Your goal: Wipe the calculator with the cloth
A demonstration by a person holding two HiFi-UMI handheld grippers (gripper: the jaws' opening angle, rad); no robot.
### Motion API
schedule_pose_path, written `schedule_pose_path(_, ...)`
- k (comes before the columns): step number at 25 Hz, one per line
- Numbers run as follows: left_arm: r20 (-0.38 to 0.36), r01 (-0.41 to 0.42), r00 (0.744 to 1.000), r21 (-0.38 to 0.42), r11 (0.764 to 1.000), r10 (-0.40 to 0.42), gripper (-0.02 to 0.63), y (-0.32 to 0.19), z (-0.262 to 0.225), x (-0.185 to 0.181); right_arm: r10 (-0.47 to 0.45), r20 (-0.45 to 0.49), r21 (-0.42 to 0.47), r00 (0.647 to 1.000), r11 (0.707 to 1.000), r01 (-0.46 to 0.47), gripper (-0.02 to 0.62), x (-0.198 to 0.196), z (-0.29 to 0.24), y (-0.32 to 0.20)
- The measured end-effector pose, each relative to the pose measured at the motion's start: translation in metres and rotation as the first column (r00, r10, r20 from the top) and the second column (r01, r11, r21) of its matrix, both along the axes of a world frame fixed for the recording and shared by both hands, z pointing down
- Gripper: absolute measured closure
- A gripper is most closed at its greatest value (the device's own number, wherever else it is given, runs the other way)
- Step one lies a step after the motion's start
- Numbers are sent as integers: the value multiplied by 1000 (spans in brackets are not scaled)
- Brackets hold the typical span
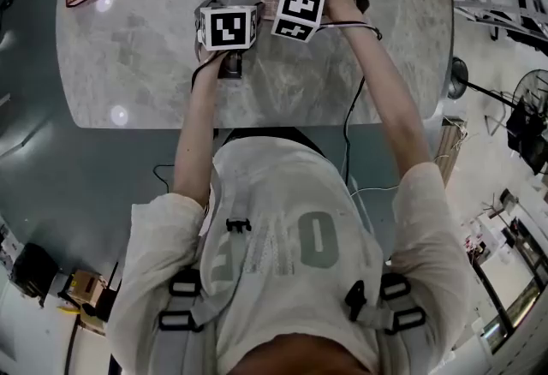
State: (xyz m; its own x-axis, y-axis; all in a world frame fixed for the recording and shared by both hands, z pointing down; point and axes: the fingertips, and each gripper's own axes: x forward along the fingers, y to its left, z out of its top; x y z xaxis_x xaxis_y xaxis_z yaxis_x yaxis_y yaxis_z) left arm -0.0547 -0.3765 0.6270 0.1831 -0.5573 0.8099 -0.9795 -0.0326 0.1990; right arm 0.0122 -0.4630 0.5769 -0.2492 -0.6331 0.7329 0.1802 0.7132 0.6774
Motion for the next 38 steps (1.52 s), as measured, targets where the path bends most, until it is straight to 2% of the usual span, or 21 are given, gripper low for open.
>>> schedule_pose_path(3, 2, 1, 1000, 0, 1000, -1, 172, 0, 0, -1, 15, -45, -1, 999, 1000, -15, 540, 0, 11, -3)
schedule_pose_path(7, -5, -2, 1000, 10, 1000, 2, 172, -2, 2, -1, 27, -49, 14, 998, 1000, -26, 540, -1, 15, 0)
schedule_pose_path(16, -6, -7, 1000, 4, 1000, 7, 172, -1, 2, -1, -27, -90, -104, 996, 994, 18, 543, 1, 36, 47)
schedule_pose_path(21, -4, -5, 1000, 7, 1000, 5, 172, -1, 1, -1, -42, -74, -183, 996, 983, 28, 543, 6, 41, 82)
schedule_pose_path(28, 6, -6, 1000, 10, 1000, 6, 172, 1, -2, -3, 2, -37, -287, 999, 958, -12, 543, 11, 45, 119)
schedule_pose_path(38, 5, 3, 1000, 2, 1000, -3, 172, 1, -3, -2, 47, 11, -305, 999, 951, -41, 543, 15, 45, 130)
